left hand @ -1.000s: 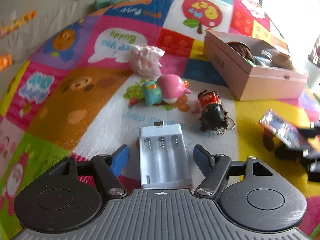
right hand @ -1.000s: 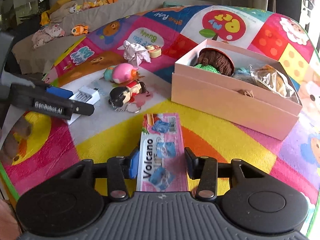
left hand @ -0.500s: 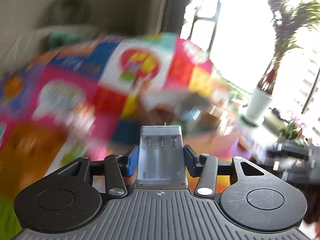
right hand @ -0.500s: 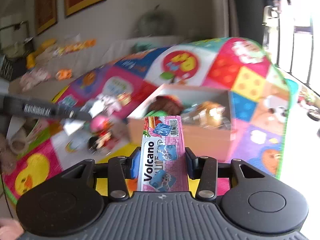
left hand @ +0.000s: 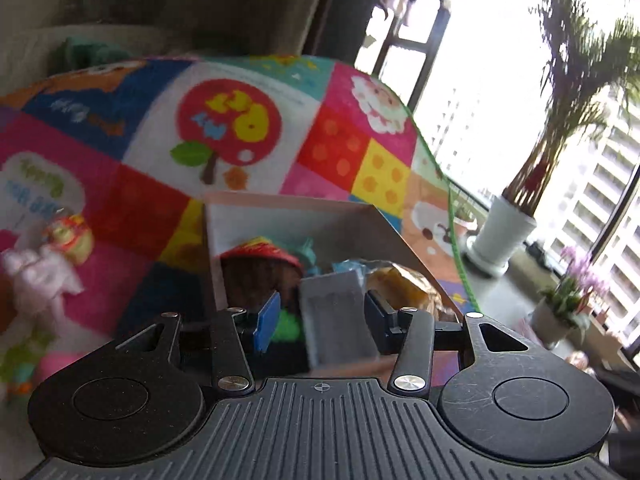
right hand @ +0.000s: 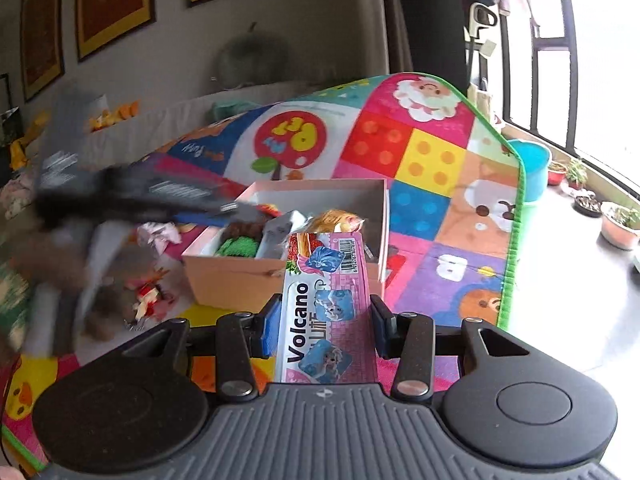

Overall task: Organize objects
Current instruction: 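Place the charger in the box with the left tool while the right tool places the Volcano package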

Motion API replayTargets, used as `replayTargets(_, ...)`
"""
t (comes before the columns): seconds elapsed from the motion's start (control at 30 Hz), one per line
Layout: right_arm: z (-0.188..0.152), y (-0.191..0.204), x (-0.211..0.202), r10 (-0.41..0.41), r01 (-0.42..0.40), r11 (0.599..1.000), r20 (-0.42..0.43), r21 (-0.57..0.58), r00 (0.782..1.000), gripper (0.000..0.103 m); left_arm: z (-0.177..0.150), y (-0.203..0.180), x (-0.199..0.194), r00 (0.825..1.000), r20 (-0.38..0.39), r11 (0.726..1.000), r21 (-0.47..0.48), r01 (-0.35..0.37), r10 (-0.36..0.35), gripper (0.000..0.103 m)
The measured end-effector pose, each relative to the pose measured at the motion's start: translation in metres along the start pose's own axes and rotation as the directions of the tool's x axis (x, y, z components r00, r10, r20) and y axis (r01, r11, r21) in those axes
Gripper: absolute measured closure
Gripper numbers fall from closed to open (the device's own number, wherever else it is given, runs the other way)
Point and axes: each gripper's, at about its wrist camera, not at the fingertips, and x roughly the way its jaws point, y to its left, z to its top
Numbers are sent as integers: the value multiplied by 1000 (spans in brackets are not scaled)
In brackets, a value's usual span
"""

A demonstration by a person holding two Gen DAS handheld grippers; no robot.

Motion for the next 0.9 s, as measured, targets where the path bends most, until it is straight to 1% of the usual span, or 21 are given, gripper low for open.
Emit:
replayTargets(0.1, 21, -5, 2, 34, -34, 999, 19, 30, 999, 60, -19, 18, -40, 1000, 12, 1000, -2, 15, -15, 52)
replayTargets(0.13, 33, -5, 4, 45, -46, 999, 33, 20, 998, 60, -26, 24, -52, 1000, 9, 1000, 3, 25, -25, 52)
replayTargets(0.17, 47, -2, 7, 47, -47, 999, 48, -11, 998, 60, -35, 31, -64, 1000, 6, 1000, 9, 29, -29, 52)
replayTargets(0.23, 81, 7, 19, 30, -24, 995, 60, -95, 998, 60, -48, 43, -87, 1000, 5, 1000, 12, 17, -17, 52)
replayTargets(0.33, 131, 23, 52, 24, -15, 978, 36, -209, 999, 60, -62, 67, -111, 1000, 10, 1000, -27, -12, 12, 52)
replayTargets(0.4, 154, 39, 76, 28, -20, 944, 22, -328, 999, 60, -68, 85, -123, 999, 31, 997, -74, -19, 22, 53)
replayTargets(0.43, 164, 49, 93, 13, -15, 924, -8, -382, 1000, 60, -70, 92, -127, 999, 42, 995, -94, -24, 28, 53)
replayTargets(0.47, 171, 58, 108, -5, -10, 907, -35, -421, 999, 58, -71, 98, -131, 998, 53, 993, -113, -30, 36, 53)
replayTargets(0.5, 176, 65, 123, -23, -1, 890, -47, -456, 999, 45, -72, 105, -135, 997, 64, 991, -132, -37, 45, 53)
replayTargets(0.53, 181, 70, 139, -66, 28, 871, -61, -490, 996, 30, -74, 110, -141, 996, 76, 989, -145, -38, 50, 53)
replayTargets(0.6, 185, 74, 157, -159, 101, 842, -65, -530, 985, 29, -77, 121, -151, 993, 105, 986, -160, -35, 53, 53)
replayTargets(0.67, 187, 72, 160, -222, 167, 826, -38, -539, 974, 29, -80, 130, -156, 991, 122, 984, -173, -39, 61, 53)
replayTargets(0.7, 186, 70, 160, -261, 210, 818, -22, -535, 965, 29, -81, 134, -156, 990, 121, 983, -178, -46, 68, 53)
replayTargets(0.77, 181, 65, 155, -285, 238, 824, -13, -515, 958, 29, -81, 140, -149, 991, 108, 981, -187, -58, 79, 53)
replayTargets(0.83, 173, 61, 150, -280, 231, 838, -27, -495, 960, 29, -81, 144, -140, 993, 90, 979, -194, -62, 81, 53)
replayTargets(0.9, 160, 59, 147, -281, 230, 839, -31, -493, 959, 29, -81, 143, -132, 994, 75, 979, -195, -63, 79, 53)
